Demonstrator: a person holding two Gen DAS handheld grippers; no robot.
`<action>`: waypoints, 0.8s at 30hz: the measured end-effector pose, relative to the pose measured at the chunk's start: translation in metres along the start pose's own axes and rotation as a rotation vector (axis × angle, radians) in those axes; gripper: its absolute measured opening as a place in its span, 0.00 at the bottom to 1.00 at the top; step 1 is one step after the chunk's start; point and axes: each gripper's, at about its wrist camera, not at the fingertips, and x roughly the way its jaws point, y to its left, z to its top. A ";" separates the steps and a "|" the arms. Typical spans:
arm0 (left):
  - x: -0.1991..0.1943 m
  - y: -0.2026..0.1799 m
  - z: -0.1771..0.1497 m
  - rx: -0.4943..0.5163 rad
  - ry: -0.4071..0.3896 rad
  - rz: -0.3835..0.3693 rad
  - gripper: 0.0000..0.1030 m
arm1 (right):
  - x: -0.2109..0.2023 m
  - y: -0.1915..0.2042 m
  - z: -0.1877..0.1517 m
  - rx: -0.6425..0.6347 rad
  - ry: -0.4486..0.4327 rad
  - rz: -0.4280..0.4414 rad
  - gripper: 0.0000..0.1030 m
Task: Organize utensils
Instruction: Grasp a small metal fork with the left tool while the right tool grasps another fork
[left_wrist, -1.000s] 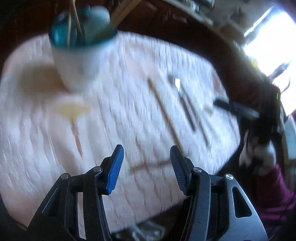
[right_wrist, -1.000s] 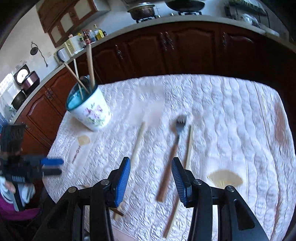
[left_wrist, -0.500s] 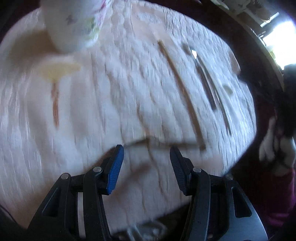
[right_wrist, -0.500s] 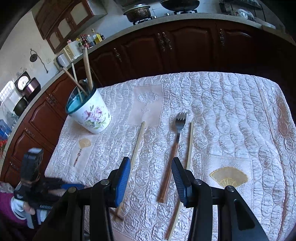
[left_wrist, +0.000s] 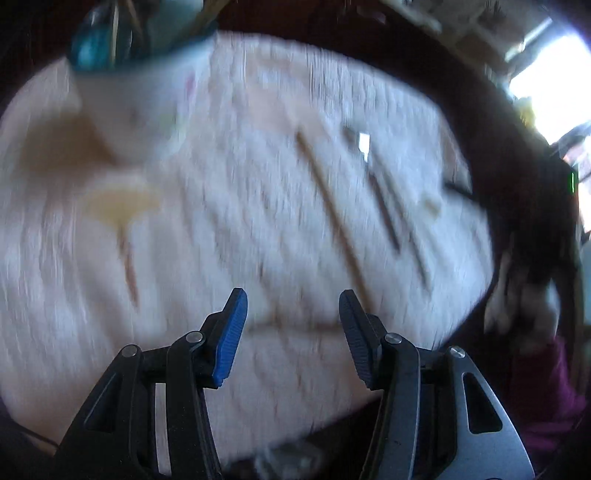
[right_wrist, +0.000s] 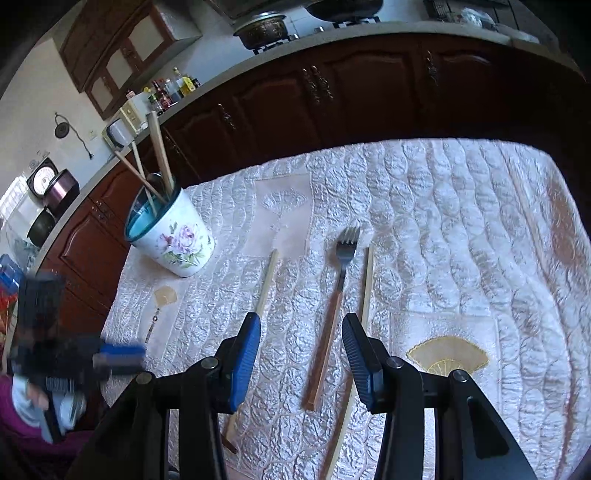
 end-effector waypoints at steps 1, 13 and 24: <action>0.007 -0.004 -0.007 0.015 0.038 0.016 0.50 | 0.003 -0.002 -0.002 0.012 0.002 0.004 0.43; 0.056 -0.006 0.058 -0.016 -0.071 -0.046 0.49 | 0.000 -0.001 0.008 0.045 -0.029 0.024 0.43; 0.029 0.006 0.033 0.004 -0.016 0.071 0.50 | 0.012 -0.006 0.003 0.015 0.011 0.064 0.43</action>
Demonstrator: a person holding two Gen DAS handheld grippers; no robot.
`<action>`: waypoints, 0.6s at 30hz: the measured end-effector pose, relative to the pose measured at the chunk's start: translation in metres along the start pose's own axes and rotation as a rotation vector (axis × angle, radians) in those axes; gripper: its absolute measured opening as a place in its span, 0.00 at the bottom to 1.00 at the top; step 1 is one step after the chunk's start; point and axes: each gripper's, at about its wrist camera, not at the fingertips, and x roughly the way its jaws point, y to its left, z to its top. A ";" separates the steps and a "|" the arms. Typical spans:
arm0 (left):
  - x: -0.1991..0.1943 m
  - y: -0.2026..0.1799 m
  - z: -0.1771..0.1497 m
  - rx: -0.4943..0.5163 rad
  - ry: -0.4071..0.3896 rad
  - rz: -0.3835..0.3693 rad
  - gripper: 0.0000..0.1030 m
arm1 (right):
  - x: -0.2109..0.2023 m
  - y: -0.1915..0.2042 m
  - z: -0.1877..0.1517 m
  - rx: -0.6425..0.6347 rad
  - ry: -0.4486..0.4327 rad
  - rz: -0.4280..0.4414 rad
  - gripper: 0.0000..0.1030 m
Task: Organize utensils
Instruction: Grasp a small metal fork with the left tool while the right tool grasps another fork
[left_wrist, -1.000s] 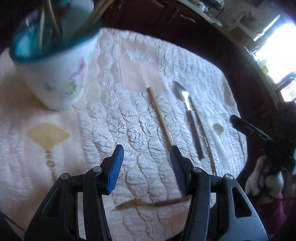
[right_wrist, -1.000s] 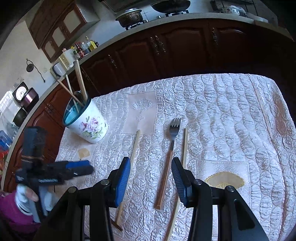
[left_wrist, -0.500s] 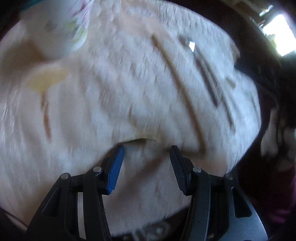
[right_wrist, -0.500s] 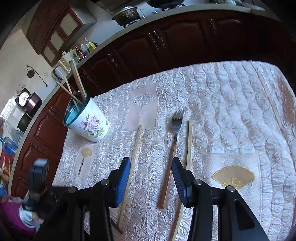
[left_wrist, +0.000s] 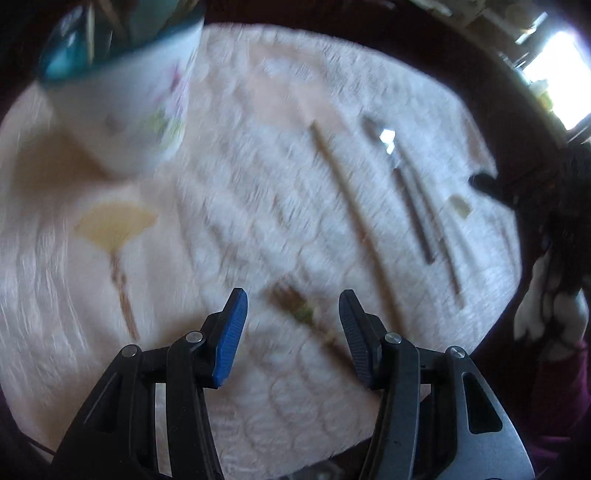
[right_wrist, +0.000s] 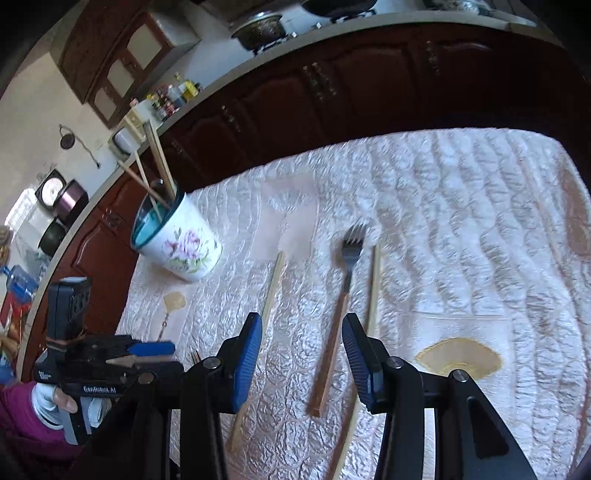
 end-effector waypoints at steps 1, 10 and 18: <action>0.006 0.001 -0.004 0.004 0.015 0.007 0.48 | 0.005 0.001 0.000 0.000 0.006 0.005 0.43; 0.029 -0.017 0.001 0.084 0.009 -0.026 0.19 | 0.035 0.000 0.009 0.005 0.048 0.029 0.32; 0.034 -0.018 0.006 0.099 0.008 -0.087 0.17 | 0.067 -0.033 0.041 0.119 0.050 0.008 0.32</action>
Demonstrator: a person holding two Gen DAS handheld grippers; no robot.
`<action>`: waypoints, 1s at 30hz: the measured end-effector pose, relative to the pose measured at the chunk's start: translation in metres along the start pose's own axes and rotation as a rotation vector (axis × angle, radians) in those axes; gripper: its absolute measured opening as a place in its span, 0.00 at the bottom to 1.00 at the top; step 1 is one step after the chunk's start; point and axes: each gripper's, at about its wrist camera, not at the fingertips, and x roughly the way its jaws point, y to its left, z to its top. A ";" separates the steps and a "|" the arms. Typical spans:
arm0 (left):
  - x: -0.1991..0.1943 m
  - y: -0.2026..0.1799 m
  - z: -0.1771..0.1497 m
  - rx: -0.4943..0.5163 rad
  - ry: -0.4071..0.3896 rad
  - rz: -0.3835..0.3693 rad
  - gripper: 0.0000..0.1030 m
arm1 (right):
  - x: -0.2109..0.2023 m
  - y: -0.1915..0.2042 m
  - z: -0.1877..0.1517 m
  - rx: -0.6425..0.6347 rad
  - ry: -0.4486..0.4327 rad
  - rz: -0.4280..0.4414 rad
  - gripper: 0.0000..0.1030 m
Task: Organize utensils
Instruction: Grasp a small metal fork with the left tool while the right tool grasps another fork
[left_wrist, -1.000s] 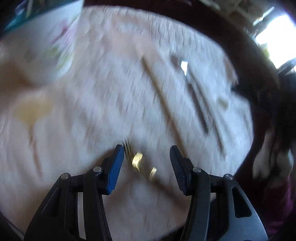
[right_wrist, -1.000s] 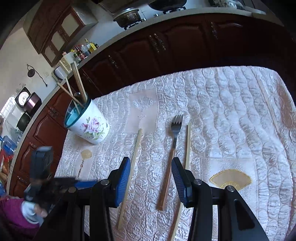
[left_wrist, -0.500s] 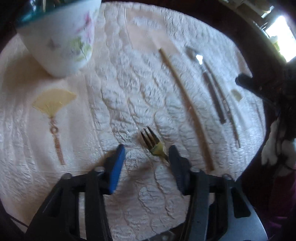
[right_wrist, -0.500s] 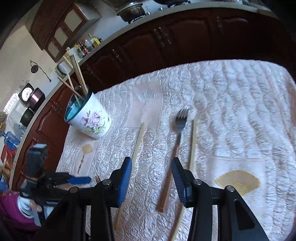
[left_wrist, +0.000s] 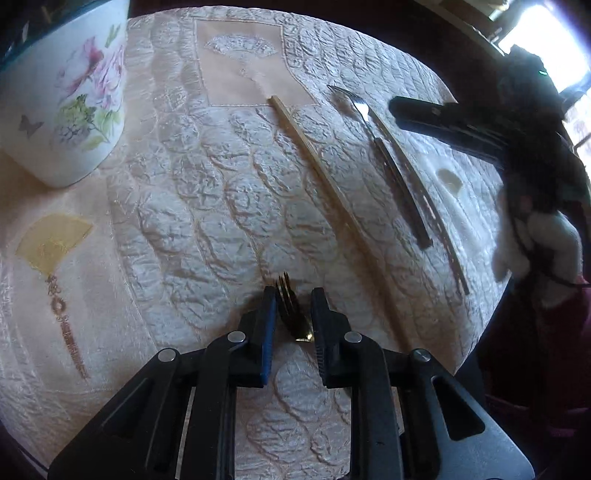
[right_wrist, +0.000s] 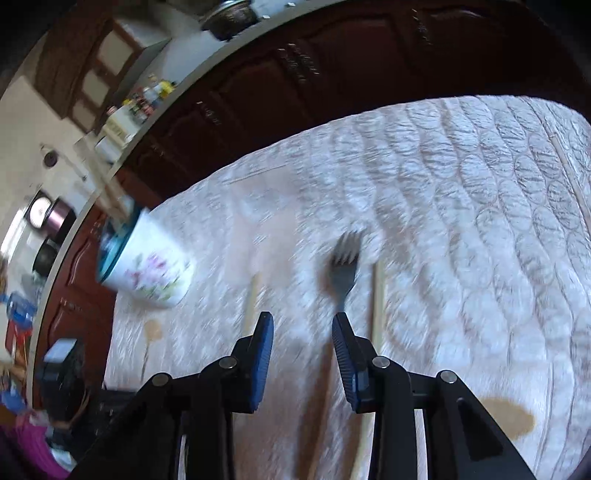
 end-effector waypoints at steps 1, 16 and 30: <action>0.001 -0.002 0.001 0.006 0.002 -0.001 0.17 | 0.003 -0.004 0.005 0.010 0.005 0.002 0.32; -0.013 0.011 0.008 0.002 -0.032 -0.073 0.01 | 0.040 0.001 0.036 -0.083 0.046 0.012 0.05; -0.056 0.022 -0.003 -0.005 -0.110 -0.046 0.02 | -0.058 0.055 0.014 -0.161 -0.125 0.084 0.02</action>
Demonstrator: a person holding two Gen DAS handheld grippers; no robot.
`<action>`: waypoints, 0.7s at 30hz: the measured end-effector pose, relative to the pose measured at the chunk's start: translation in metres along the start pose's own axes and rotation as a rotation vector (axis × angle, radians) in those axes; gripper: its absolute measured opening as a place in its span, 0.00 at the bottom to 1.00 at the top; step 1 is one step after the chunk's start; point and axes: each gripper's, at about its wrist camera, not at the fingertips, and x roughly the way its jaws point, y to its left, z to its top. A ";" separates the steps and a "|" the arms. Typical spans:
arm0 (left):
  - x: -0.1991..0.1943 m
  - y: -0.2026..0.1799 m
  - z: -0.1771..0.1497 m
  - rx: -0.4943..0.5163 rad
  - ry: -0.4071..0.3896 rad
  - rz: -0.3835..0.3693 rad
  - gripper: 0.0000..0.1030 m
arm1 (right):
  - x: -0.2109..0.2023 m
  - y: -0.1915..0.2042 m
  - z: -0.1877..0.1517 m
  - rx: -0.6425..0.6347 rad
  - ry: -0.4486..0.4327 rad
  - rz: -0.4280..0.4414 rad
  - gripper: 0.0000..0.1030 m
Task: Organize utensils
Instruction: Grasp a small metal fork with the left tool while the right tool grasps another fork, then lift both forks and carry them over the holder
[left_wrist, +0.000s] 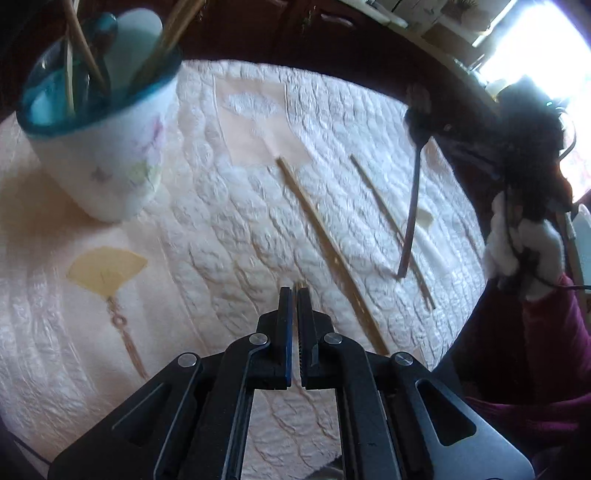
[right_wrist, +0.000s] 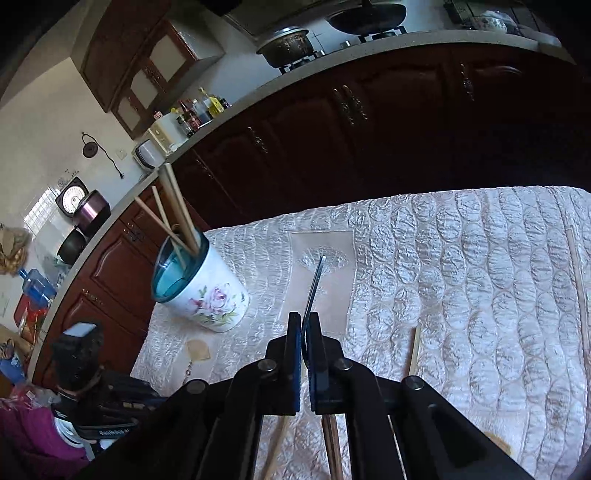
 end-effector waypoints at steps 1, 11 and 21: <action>0.004 -0.001 -0.002 -0.015 0.010 -0.003 0.06 | -0.003 0.001 -0.002 -0.001 -0.003 -0.001 0.02; 0.064 -0.024 -0.002 0.019 0.100 0.099 0.03 | -0.030 0.013 -0.011 -0.024 -0.020 -0.013 0.02; -0.016 -0.008 0.006 -0.001 -0.073 0.068 0.01 | -0.050 0.044 0.000 -0.084 -0.071 0.024 0.02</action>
